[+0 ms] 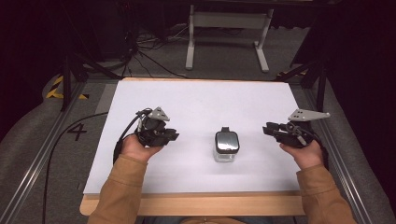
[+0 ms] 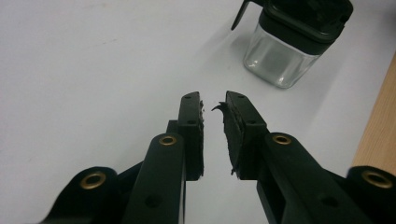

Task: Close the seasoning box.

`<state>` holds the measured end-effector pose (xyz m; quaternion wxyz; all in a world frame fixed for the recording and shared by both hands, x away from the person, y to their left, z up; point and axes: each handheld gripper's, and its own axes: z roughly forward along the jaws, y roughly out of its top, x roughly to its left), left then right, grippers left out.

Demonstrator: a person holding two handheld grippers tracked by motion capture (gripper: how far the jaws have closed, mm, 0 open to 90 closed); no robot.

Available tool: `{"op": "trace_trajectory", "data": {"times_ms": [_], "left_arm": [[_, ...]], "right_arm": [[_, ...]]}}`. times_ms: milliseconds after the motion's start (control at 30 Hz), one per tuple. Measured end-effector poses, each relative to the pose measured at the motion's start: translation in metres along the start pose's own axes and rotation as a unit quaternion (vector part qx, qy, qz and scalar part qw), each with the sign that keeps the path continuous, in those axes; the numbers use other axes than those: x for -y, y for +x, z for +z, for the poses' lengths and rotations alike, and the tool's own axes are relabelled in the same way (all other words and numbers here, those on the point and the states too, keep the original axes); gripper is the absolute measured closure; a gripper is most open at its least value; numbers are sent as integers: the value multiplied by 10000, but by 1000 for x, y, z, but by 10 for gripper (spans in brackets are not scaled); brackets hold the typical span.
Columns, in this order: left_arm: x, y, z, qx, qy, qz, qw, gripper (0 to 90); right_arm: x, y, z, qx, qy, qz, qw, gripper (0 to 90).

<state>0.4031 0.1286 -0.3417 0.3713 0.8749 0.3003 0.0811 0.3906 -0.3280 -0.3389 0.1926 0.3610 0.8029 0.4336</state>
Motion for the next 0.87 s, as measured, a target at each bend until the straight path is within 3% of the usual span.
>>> {"op": "trace_trajectory", "data": {"times_ms": [200, 333, 500, 600, 733, 867], "left_arm": [[8, 14, -4, -107, -2, -210, 9997, 725], [14, 23, -1, -193, 4, -350, 9992, 698], [25, 37, 6, -309, 24, -514, 9982, 654], [32, 44, 13, -323, -25, -651, 9974, 631], [40, 52, 21, -343, -137, -857, 9956, 595], [44, 57, 23, -323, -274, -893, 9951, 581]], "right_arm": [[6, -22, -18, 239, -8, 226, 9995, 644], [14, -36, -22, 334, 170, 457, 9983, 611], [29, -53, -17, 404, 267, 665, 9966, 568], [42, -63, -8, 429, 281, 924, 9944, 535], [54, -68, 3, 525, 326, 846, 9945, 514], [58, -66, 11, 522, 357, 788, 9949, 503]]}}
